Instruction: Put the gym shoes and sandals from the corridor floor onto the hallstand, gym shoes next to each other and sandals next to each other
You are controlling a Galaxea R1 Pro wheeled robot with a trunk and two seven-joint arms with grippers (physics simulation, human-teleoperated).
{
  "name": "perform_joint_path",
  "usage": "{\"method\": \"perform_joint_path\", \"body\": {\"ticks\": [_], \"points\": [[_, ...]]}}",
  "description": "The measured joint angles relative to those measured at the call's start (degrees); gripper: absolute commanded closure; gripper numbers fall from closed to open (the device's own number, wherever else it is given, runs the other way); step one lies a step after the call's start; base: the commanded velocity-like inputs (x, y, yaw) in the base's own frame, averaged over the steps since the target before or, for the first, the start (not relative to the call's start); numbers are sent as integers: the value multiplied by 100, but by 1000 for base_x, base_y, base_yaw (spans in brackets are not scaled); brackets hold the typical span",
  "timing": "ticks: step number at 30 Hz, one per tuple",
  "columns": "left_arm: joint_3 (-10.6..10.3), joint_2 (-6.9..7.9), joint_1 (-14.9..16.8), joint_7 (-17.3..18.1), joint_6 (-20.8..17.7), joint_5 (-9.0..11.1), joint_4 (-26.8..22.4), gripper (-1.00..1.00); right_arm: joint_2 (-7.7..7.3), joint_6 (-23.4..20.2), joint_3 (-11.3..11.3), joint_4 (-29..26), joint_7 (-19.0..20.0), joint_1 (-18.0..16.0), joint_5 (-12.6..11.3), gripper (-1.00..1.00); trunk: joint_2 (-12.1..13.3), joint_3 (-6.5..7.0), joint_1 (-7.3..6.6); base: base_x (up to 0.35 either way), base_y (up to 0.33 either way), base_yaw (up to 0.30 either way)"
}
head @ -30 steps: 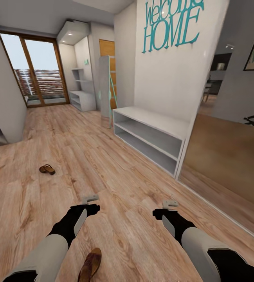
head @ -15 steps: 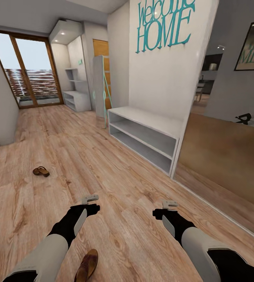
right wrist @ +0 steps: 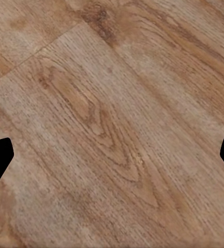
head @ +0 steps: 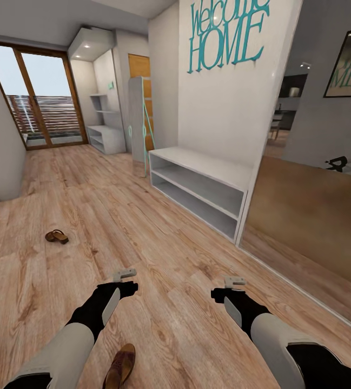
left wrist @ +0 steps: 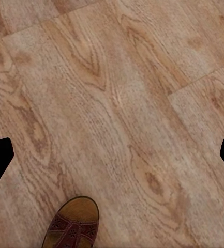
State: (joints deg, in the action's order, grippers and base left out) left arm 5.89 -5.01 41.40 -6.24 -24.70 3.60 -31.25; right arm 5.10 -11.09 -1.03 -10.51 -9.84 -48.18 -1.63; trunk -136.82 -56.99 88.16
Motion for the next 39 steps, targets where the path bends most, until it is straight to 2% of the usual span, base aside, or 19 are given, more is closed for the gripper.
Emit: {"method": "perform_joint_path", "body": {"ticks": [21,26,28,29,30,32,35,36,37,38,39], "points": [[-9,0,0,-45,-11,-10,-110,-100,-7,-49,2,-25,-42,-2,-1,-100,0,0,0,0,0,0],[-15,21,-1,-295,-35,-13,323,-100,-37,-594,1,28,-379,-5,9,-100,0,0,0,0,0,0],[-16,29,-1,-360,-36,-11,467,-100,-119,-767,0,70,-505,-6,13,-100,0,0,0,0,0,0],[-16,34,-1,-383,-34,-9,518,-100,-207,-806,0,117,-550,-4,14,-100,0,0,0,0,0,0],[-16,34,0,-383,-34,-9,521,-100,-211,-807,0,119,-551,-4,9,-100,0,0,0,0,0,0],[-17,44,-1,-413,-24,-1,591,-100,-436,-720,-1,288,-610,0,15,-100,0,0,0,0,0,0],[-17,51,0,-430,70,11,612,-100,-734,-63,-3,733,-649,6,5,-100,0,0,0,0,0,0],[-17,51,0,-432,147,14,591,-100,-795,235,-3,872,-655,7,6,-100,0,0,0,0,0,0],[-17,51,0,-432,151,14,591,-100,-798,246,-2,877,-655,6,6,-100,0,0,0,0,0,0],[-13,39,1,-431,472,19,458,-100,-906,920,-10,1111,-662,64,5,-100,0,0,0,0,0,0],[-10,32,0,-431,594,19,401,-100,-935,1088,-4,1167,-665,102,12,-100,0,0,0,0,0,0]]}}
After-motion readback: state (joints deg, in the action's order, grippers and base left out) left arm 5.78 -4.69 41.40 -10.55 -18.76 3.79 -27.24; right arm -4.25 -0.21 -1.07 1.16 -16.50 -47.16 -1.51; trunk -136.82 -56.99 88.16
